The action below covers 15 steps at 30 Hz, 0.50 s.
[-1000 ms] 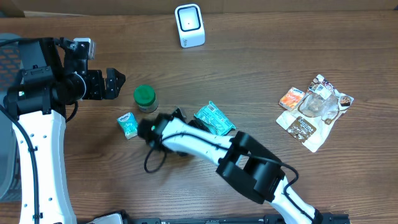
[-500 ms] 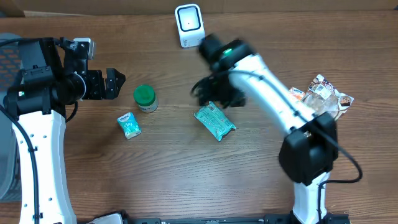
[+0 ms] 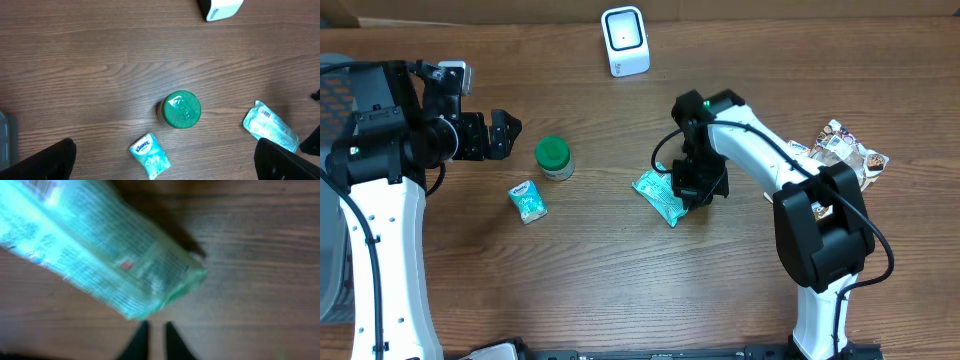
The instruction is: Scan the item barcode
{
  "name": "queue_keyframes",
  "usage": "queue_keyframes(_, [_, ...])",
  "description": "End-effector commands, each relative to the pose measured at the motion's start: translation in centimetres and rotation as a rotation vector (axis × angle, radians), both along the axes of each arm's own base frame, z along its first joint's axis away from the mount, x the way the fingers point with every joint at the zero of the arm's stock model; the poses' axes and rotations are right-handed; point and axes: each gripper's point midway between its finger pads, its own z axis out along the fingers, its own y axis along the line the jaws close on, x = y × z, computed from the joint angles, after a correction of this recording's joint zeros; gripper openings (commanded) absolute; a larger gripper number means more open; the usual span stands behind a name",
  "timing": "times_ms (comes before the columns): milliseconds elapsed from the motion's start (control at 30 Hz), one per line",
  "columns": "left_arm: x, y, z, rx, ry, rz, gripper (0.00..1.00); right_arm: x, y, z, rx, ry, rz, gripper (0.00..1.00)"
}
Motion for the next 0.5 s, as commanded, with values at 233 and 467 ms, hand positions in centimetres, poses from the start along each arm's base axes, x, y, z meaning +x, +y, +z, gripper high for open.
queue_keyframes(233, [0.3, -0.4, 1.1, 0.007, -0.035, -0.025, 1.00, -0.7, -0.1, -4.5, 0.007, -0.032, -0.072, 0.04])
queue_keyframes(467, [0.3, -0.4, 1.1, 0.007, -0.035, -0.025, 0.99, 2.8, -1.3, -5.2, -0.026, -0.199, 0.040, 0.14])
